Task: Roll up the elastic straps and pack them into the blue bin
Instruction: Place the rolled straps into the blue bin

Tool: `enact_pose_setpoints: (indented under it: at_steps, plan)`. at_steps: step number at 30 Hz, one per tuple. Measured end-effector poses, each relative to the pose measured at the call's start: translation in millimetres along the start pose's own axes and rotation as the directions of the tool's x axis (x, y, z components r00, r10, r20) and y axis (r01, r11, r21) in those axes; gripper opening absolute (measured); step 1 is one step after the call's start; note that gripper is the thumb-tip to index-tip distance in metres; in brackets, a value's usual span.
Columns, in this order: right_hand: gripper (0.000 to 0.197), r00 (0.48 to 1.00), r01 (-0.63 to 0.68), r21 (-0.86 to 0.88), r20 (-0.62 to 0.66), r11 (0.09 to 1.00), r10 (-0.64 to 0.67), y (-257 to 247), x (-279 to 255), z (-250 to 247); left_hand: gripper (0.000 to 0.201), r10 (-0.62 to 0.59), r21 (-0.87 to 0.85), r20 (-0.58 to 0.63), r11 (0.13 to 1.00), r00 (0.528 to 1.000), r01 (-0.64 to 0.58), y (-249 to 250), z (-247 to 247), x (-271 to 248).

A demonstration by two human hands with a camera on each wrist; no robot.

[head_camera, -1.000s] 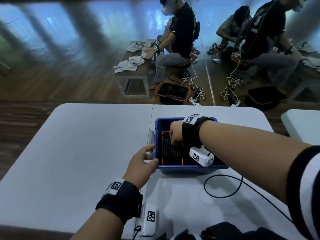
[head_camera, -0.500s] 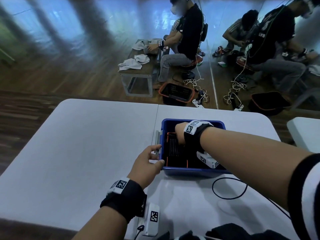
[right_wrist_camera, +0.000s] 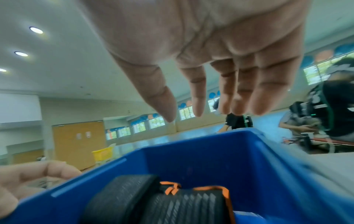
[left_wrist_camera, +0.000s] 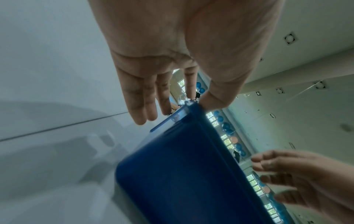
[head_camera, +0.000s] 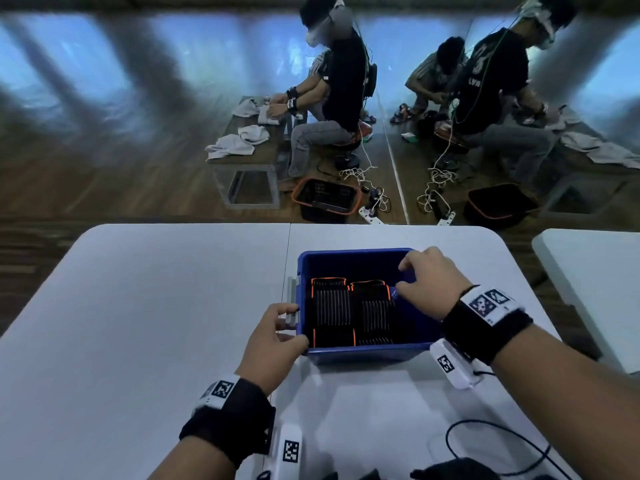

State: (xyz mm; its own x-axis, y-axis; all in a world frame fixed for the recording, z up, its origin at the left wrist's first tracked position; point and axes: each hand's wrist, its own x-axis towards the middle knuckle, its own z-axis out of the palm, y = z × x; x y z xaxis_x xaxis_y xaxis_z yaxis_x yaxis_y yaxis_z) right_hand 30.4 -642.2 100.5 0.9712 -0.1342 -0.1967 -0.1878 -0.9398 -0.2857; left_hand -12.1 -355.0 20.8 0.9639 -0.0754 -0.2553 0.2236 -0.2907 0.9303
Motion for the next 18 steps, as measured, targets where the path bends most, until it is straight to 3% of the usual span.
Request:
enact_pose_setpoints:
  at_steps: [3, 9, 18]
  plan:
    - [0.039, 0.993, -0.113, 0.085, -0.018, 0.99, 0.115, 28.9, -19.7, 23.4, 0.044, 0.02, -0.018, -0.035, 1.0, 0.999, -0.02, 0.3, 4.9, 4.8]
    - [0.045, 0.969, -0.144, 0.289, -0.152, 0.946, 0.194, 45.4, -30.0, 54.4, 0.011, 0.079, 0.024, -0.104, 0.997, 0.991, -0.077, 7.6, 8.8, 38.1]
    - [0.041, 0.941, -0.093, 0.356, -0.273, 0.93, 0.199, 53.2, -40.4, 63.9, 0.028, 0.144, 0.133, -0.11, 0.983, 0.983, -0.129, 18.7, 33.7, 52.1]
